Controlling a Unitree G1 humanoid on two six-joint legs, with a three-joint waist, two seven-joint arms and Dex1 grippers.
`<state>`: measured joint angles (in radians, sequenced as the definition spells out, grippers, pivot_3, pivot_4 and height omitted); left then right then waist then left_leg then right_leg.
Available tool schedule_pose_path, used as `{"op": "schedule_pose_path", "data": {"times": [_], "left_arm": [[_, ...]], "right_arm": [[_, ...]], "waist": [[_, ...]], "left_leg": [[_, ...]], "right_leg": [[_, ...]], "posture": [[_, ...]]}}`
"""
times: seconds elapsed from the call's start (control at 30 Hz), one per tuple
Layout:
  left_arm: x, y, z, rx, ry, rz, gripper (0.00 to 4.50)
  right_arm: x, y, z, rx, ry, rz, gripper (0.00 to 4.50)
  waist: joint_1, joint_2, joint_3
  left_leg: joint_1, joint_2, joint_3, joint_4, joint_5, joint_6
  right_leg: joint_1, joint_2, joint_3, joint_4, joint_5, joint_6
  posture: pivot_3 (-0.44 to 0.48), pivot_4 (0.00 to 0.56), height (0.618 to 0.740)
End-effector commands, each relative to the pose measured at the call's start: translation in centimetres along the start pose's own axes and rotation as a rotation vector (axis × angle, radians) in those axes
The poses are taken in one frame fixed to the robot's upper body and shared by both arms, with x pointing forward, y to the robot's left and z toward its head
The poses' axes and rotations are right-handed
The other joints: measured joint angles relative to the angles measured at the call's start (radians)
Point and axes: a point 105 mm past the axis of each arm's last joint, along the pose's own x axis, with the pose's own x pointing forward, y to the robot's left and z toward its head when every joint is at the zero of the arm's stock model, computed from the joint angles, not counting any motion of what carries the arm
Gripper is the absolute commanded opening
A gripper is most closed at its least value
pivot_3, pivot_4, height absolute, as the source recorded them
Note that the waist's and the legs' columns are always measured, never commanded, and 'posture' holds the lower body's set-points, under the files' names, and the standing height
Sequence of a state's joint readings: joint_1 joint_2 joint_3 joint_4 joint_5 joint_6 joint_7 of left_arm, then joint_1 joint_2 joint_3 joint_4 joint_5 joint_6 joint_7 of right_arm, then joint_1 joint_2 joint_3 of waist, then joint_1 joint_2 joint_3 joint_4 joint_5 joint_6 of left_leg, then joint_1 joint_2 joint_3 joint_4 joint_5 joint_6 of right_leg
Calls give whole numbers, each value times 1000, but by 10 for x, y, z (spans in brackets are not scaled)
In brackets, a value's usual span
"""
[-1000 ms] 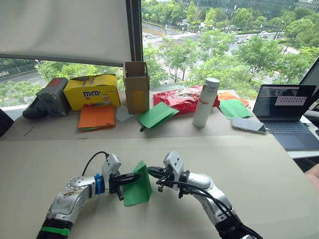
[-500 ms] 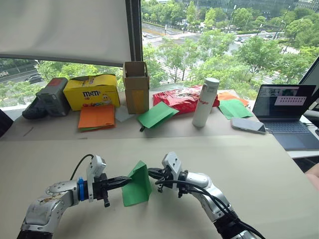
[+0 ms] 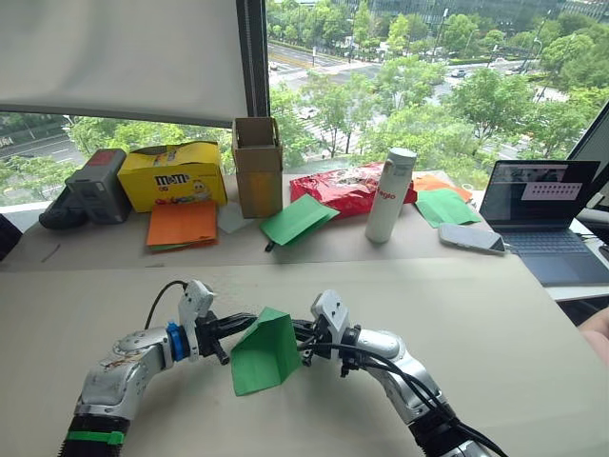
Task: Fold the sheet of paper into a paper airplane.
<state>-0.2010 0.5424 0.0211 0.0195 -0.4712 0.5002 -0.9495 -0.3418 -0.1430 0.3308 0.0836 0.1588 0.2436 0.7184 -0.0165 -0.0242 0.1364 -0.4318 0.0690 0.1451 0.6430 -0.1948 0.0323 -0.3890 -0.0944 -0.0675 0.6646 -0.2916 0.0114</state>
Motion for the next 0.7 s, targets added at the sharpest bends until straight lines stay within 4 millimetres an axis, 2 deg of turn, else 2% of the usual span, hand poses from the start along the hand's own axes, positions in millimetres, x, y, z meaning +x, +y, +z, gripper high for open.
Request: {"op": "schedule_pose_path", "data": {"times": [0.03,0.37,0.7], "left_arm": [[5,-3,9,42,-34,-12,0],[5,-9,-8,42,30,-37,0],[4,-13,-10,30,31,-47,0]], "right_arm": [[2,2,21,-52,-69,10,39],[12,10,23,-40,-77,37,39],[23,11,13,-41,-28,67,39]], "waist": [[0,0,0],[0,0,0],[0,0,0]], "left_leg": [[0,0,0,0,0,0],[0,0,0,0,-1,2],[0,0,0,0,-3,5]], "right_leg": [[0,0,0,0,0,0],[0,0,0,0,0,0],[0,0,0,0,0,0]], "posture": [[0,150,739],[0,150,739],[0,150,739]]}}
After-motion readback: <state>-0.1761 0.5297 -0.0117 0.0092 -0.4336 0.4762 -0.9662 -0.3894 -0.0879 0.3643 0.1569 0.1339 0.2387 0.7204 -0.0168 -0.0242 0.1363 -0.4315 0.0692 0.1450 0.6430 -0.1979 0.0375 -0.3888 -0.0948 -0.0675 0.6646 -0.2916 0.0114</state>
